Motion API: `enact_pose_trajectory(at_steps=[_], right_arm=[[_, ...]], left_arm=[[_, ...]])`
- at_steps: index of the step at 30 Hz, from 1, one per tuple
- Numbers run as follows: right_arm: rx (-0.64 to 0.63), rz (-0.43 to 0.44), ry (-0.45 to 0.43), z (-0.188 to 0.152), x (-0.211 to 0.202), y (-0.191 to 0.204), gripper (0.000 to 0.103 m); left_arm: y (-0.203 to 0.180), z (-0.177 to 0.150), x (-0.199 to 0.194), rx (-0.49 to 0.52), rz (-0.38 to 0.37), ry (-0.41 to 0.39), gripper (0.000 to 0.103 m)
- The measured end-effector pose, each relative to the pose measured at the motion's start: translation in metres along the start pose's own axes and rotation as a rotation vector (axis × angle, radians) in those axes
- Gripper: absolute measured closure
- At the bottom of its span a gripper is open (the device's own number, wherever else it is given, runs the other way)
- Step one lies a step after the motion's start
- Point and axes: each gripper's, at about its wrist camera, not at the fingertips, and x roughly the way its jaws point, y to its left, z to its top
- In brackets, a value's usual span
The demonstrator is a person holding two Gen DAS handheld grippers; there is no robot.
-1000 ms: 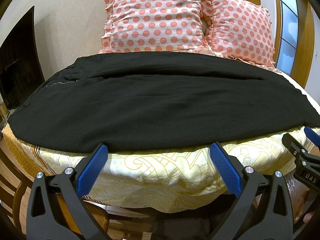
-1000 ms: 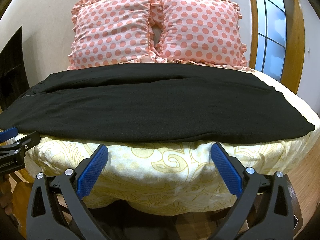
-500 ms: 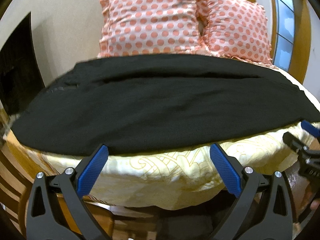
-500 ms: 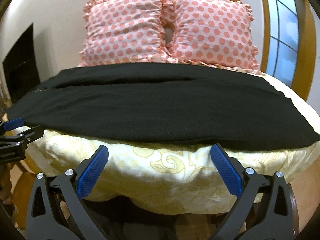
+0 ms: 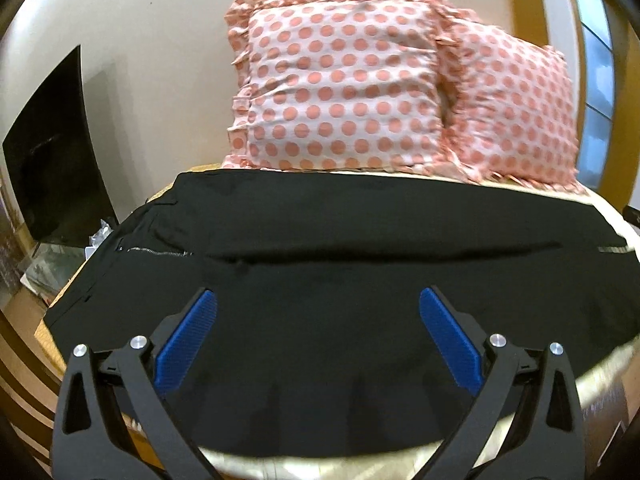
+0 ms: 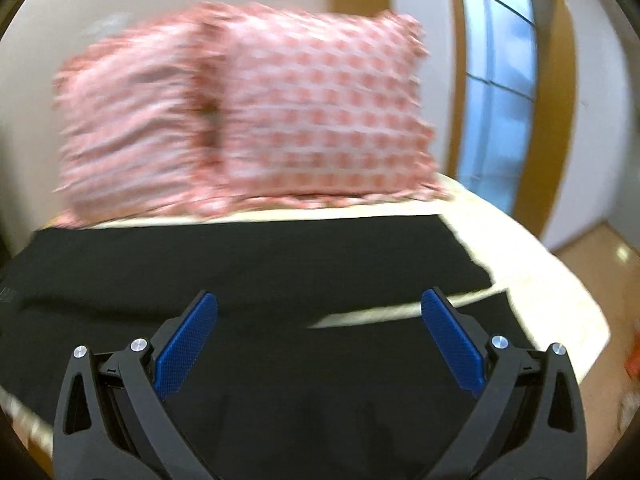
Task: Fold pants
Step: 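Lower the right gripper onto the trouser leg hem and close it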
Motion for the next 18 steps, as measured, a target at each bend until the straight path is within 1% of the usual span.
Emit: enact_pose_trajectory(at_steps=[2, 4, 5, 8, 9, 10, 12, 14, 15, 18], right_arm=[[0.045, -0.081, 0.068, 0.029, 0.047, -0.016, 0.002], [0.093, -0.135, 0.119, 0.049, 0.083, -0.031, 0.012], [0.128, -0.166, 0.148, 0.062, 0.108, -0.040, 0.013], [0.210, -0.240, 0.224, 0.082, 0.164, -0.061, 0.015], [0.239, -0.260, 0.251, 0.086, 0.181, -0.068, 0.018], [0.266, -0.274, 0.274, 0.089, 0.193, -0.073, 0.023], [0.342, -0.308, 0.333, 0.094, 0.224, -0.085, 0.028], [0.387, -0.342, 0.369, 0.095, 0.244, -0.092, 0.028], [0.406, -0.374, 0.392, 0.095, 0.257, -0.096, 0.028], [0.402, -0.425, 0.419, 0.094, 0.279, -0.095, 0.028]], left_arm=[[0.003, 0.008, 0.014, -0.010, 0.006, 0.009, 0.002], [0.006, 0.016, 0.027, -0.018, 0.018, 0.011, 0.002], [0.007, 0.020, 0.034, -0.022, 0.027, 0.012, 0.002], [0.012, 0.027, 0.050, -0.037, 0.034, 0.024, 0.002], [0.014, 0.029, 0.057, -0.049, 0.032, 0.031, 0.002], [0.016, 0.031, 0.062, -0.057, 0.032, 0.035, 0.002], [0.020, 0.034, 0.071, -0.071, 0.034, 0.039, 0.002], [0.021, 0.034, 0.078, -0.076, 0.037, 0.041, 0.002], [0.022, 0.033, 0.082, -0.077, 0.034, 0.043, 0.002], [0.024, 0.031, 0.089, -0.080, 0.021, 0.066, 0.002]])
